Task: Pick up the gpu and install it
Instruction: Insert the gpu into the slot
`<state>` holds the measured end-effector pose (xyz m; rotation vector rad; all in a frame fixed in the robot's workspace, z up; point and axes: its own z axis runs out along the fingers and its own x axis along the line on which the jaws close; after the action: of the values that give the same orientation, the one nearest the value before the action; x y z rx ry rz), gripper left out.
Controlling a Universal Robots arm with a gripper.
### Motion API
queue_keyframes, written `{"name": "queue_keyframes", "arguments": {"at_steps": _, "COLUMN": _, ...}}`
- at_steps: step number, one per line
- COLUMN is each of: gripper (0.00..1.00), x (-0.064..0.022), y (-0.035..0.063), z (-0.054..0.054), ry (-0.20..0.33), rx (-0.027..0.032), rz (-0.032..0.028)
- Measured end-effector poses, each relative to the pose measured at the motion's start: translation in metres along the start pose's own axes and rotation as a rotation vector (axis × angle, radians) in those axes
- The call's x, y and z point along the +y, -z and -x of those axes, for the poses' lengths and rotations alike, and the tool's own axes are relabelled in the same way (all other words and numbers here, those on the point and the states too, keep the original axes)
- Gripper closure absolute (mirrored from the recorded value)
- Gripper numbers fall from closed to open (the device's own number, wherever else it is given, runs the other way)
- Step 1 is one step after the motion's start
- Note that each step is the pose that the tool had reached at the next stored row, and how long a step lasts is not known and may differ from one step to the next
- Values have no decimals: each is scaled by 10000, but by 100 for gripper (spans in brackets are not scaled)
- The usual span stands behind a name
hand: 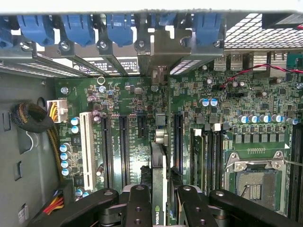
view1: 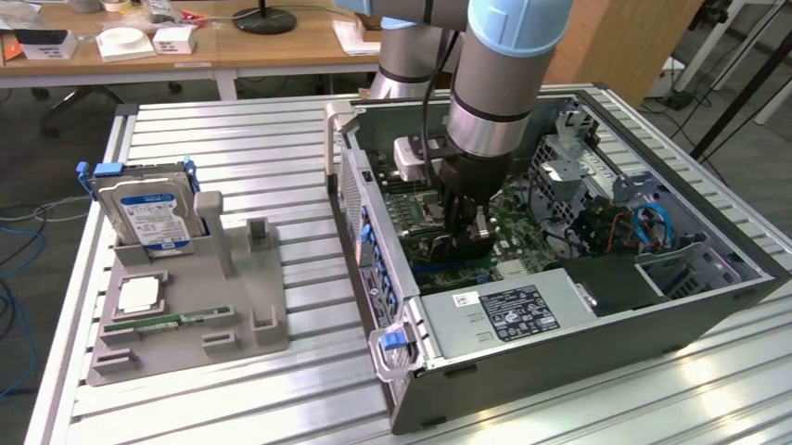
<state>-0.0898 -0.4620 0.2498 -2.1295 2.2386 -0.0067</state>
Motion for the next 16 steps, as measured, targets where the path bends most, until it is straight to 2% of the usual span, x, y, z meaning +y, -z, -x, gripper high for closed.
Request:
{"name": "queue_keyframes", "arguments": {"at_steps": 5, "gripper": 74, "x": 7, "y": -14, "z": 0, "ry": -2, "rx": -4, "rz": -12}}
{"name": "queue_keyframes", "arguments": {"at_steps": 7, "gripper": 74, "x": 21, "y": -34, "z": -3, "ry": 3, "rx": 8, "rz": -19}}
{"name": "queue_keyframes", "arguments": {"at_steps": 13, "gripper": 74, "x": 77, "y": -133, "z": -8, "ry": -25, "rx": -8, "rz": -47}}
{"name": "queue_keyframes", "arguments": {"at_steps": 16, "gripper": 74, "x": 77, "y": -132, "z": -8, "ry": -26, "rx": -2, "rz": -44}}
